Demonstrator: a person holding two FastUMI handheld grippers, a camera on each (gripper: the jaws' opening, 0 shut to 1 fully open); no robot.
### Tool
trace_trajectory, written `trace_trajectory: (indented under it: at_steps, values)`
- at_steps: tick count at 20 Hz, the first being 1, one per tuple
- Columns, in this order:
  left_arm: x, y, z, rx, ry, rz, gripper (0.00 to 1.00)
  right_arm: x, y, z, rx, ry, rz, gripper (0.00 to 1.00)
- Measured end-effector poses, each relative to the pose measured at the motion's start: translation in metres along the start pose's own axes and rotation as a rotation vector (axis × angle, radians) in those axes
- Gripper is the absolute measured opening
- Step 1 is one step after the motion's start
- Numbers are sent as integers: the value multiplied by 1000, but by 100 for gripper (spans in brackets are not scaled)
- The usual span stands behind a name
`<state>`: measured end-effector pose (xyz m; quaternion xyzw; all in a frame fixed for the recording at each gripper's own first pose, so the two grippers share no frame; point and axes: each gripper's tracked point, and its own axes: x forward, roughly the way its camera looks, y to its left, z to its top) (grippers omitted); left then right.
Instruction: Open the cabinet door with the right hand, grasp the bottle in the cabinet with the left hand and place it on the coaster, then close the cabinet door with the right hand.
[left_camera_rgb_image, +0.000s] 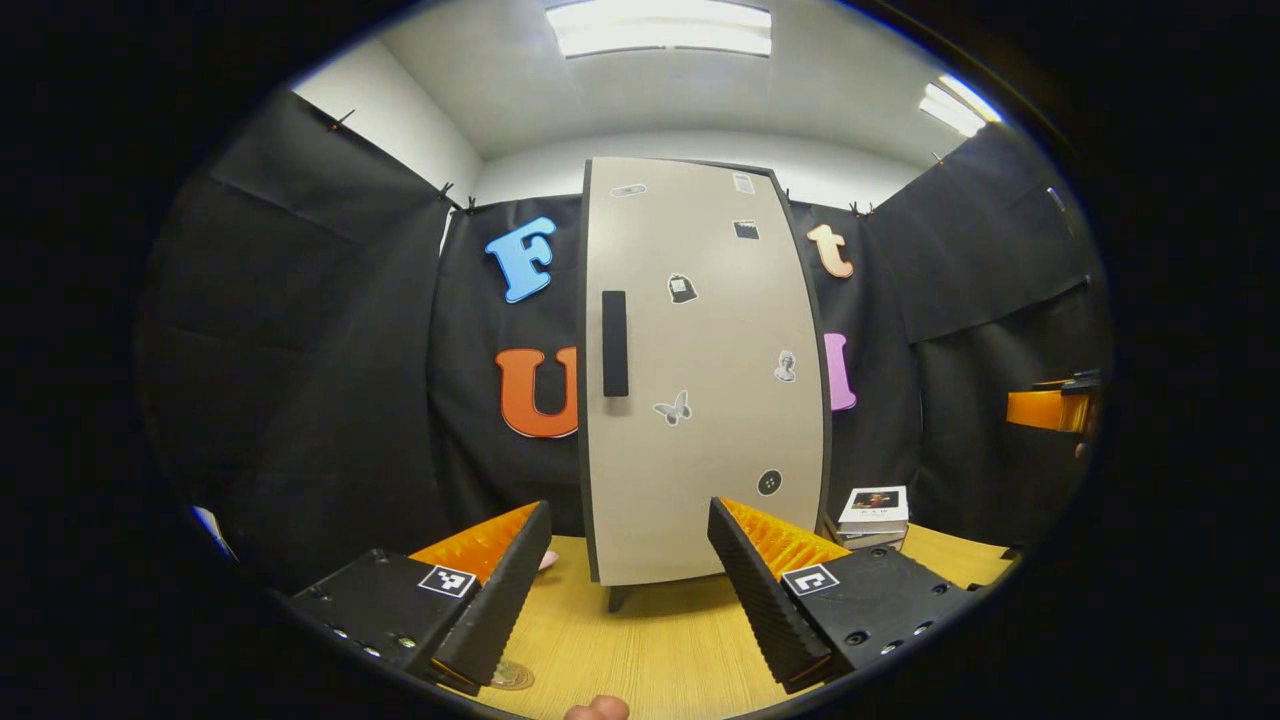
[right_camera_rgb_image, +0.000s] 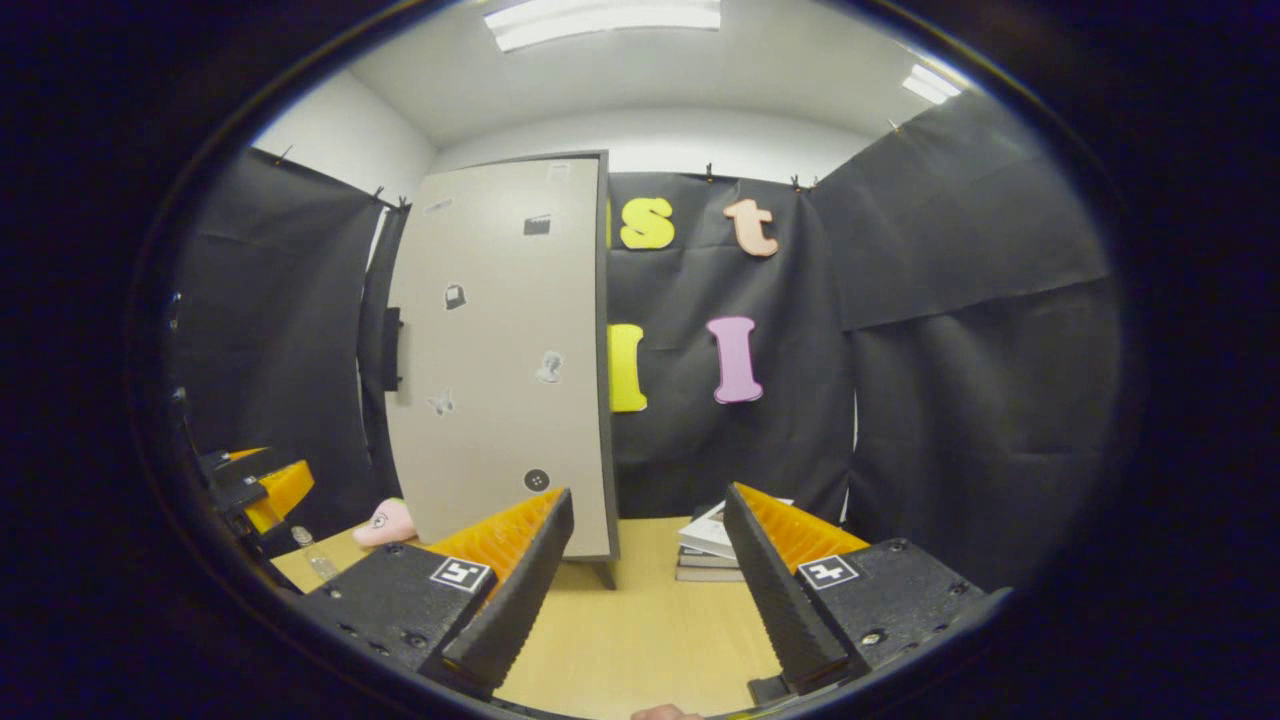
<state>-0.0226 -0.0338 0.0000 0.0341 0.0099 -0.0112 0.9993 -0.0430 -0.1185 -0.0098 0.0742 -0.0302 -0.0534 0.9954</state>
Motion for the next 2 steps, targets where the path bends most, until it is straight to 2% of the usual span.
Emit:
trace_trajectory:
  at_steps: [1,2]
  values:
    - [0,-1,0,-5,1,-3,95,-1,-1,1,-11,-1,-4,97]
    - [-1,0,1,-6,1,-1,95,-1,0,2,-17,-2,-3,96]
